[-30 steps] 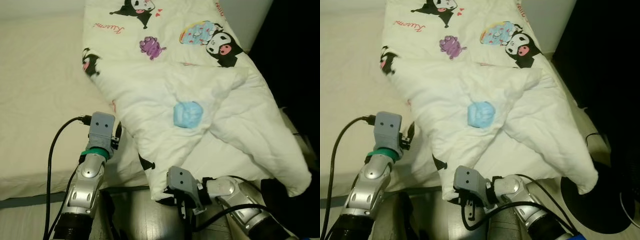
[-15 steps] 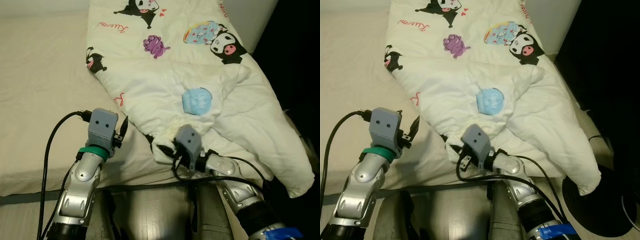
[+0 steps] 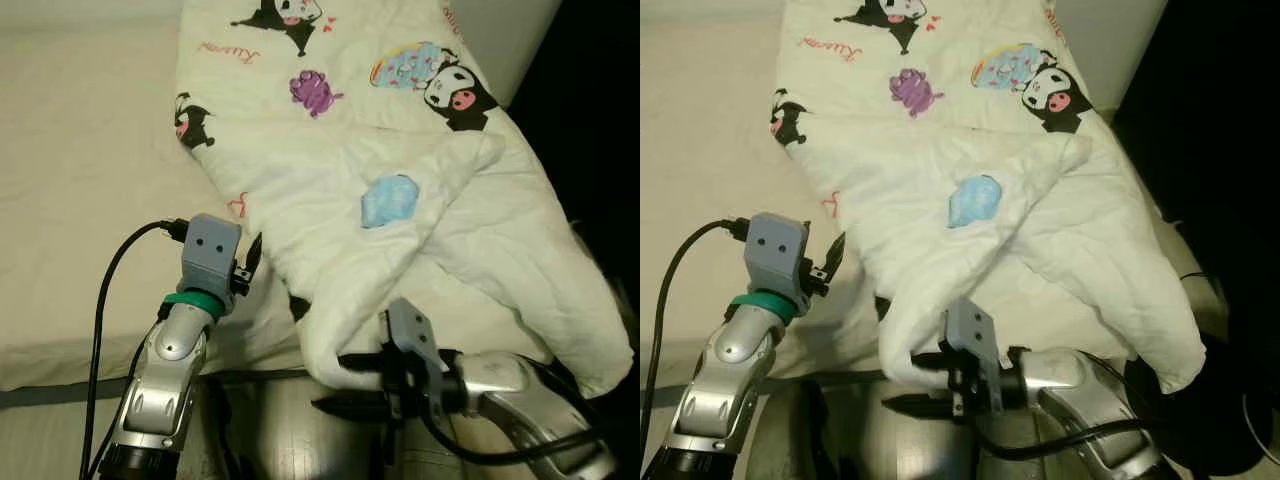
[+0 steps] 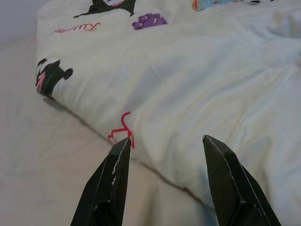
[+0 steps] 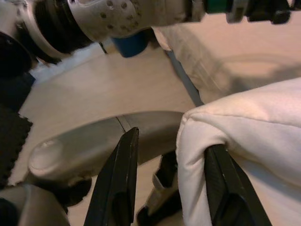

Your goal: Clean up the room

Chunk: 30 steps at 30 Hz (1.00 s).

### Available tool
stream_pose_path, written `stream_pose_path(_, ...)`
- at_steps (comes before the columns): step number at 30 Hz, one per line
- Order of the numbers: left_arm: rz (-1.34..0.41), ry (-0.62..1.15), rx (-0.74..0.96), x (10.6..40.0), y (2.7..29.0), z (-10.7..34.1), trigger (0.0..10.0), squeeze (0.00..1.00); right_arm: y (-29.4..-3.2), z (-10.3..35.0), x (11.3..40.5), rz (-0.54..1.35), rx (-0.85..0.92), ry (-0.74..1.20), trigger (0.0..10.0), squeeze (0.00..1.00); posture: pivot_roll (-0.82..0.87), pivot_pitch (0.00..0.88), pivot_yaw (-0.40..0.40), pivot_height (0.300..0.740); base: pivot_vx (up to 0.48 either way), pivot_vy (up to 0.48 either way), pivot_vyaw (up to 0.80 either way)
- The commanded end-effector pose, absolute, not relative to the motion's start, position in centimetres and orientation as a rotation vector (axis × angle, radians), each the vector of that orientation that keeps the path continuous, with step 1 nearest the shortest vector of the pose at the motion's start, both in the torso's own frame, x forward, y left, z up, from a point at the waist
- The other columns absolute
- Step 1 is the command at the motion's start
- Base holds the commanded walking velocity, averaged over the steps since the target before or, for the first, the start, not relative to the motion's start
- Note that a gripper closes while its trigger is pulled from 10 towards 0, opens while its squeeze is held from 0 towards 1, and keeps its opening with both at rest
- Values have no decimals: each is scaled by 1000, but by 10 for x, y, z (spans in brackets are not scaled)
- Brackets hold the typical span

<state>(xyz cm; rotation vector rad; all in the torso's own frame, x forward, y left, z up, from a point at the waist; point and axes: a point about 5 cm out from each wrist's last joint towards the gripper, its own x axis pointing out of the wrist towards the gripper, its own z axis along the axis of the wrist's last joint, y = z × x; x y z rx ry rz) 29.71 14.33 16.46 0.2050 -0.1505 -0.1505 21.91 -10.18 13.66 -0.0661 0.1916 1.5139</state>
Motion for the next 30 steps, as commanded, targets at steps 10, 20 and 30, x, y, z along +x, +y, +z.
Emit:
stream_pose_path(10,-374,-187,217,294,94,178,10000,0,-131,95,262,959,-337,266,10000,0,-95,180,79,515,0,0,0)
stream_pose_path(20,-371,-187,215,295,95,180,10000,0,-134,120,269,932,-497,133,10000,1000,-96,182,76,515,0,0,0)
stream_pose_path(30,-358,-166,209,289,108,178,10000,0,-129,165,217,1210,-161,80,10000,0,-89,185,59,515,0,0,0)
